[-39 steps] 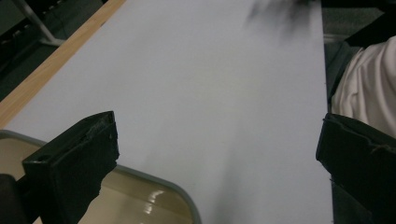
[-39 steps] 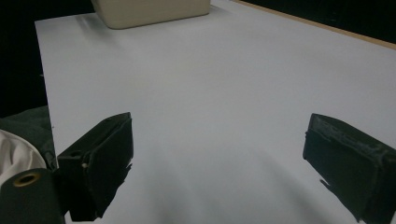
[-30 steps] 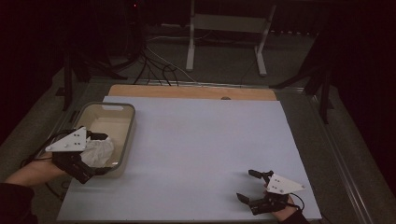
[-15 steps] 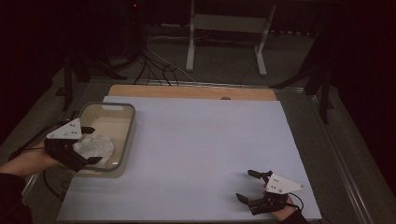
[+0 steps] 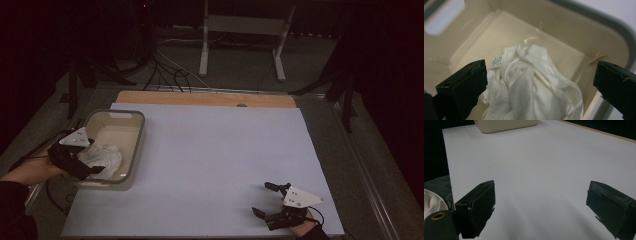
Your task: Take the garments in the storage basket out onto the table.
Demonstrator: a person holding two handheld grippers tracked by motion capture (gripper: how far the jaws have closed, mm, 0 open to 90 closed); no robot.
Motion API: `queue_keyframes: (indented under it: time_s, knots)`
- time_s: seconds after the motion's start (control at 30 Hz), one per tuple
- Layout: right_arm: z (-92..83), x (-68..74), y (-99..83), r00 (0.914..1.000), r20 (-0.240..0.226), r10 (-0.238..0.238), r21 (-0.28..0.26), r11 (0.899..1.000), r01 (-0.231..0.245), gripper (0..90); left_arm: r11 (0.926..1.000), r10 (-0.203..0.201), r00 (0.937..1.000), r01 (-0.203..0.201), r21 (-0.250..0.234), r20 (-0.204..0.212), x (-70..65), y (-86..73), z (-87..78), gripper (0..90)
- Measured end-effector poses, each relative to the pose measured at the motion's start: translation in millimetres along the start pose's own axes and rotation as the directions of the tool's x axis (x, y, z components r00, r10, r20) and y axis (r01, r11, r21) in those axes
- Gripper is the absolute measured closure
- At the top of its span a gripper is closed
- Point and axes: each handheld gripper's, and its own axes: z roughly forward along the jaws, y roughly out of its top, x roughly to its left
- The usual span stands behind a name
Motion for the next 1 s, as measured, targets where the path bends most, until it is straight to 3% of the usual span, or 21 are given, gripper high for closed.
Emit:
queue_keyframes:
  time_s: [0.2,0.37,0.53,0.63,0.73,0.83,0.9,1.0]
  knots:
    - [0.9,-0.5,-0.7,1.0000,0.001,0.004,-0.003,1.000,-0.004,8.6,0.9986,-0.007,0.9999,0.008,0.052,-0.009,3.7,1.4,9.2,0.0]
    - [0.8,-0.4,-0.7,1.0000,0.000,0.005,0.000,1.000,-0.005,8.7,0.9929,-0.024,0.9995,0.026,0.116,-0.021,6.9,3.9,18.0,0.0]
    - [0.3,-0.7,-0.8,1.0000,0.002,0.001,-0.002,1.000,-0.001,10.4,0.9814,-0.049,0.9981,0.055,0.184,-0.036,11.1,5.6,28.1,0.0]
    - [0.2,-1.0,-1.0,0.9999,0.003,0.010,-0.001,1.000,-0.010,10.4,0.9778,-0.056,0.9976,0.063,0.200,-0.040,12.0,5.7,31.3,0.0]
    - [0.1,-0.9,-0.8,0.9999,0.002,0.014,-0.007,1.000,-0.014,10.4,0.9696,-0.075,0.9965,0.081,0.231,-0.035,14.6,7.5,36.2,0.0]
    - [0.0,-1.2,-1.1,0.9999,0.004,0.011,-0.003,1.000,-0.011,10.4,0.9596,-0.064,0.9972,0.072,0.272,-0.038,14.3,9.1,41.0,0.0]
    - [0.1,-1.4,-1.1,0.9999,0.001,0.011,-0.005,1.000,-0.011,10.4,0.9530,-0.076,0.9956,0.089,0.290,-0.055,14.3,11.0,44.0,0.0]
    - [0.0,-1.2,-1.1,0.9999,0.002,0.012,-0.002,1.000,-0.012,10.4,0.9473,-0.079,0.9956,0.091,0.307,-0.051,13.8,14.0,47.9,0.0]
